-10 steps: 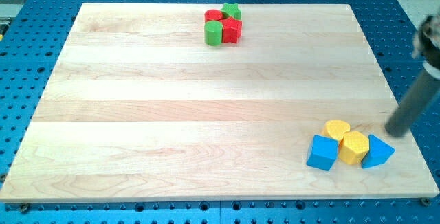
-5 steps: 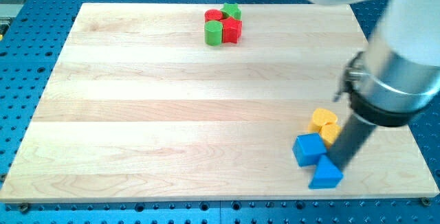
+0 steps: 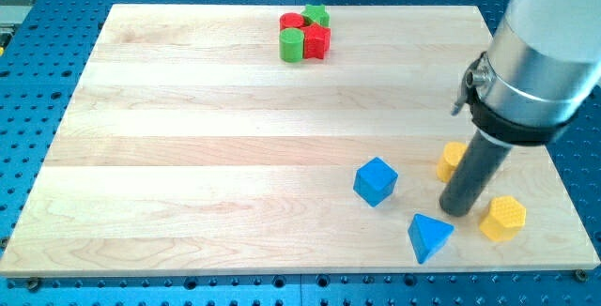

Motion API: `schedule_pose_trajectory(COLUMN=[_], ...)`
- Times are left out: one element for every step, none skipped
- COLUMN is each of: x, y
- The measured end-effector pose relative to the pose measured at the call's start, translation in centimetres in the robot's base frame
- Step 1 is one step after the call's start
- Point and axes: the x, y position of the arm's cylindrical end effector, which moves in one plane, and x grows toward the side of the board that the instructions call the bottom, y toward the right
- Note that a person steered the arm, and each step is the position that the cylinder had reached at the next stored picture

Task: Separate the yellow and blue blocks from each other

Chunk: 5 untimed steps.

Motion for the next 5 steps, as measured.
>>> schedule_pose_trajectory(x=[-3.8, 1.0, 6.6, 4.6, 0.3], y=[3.2, 8.3, 6.1, -0.1, -1.1])
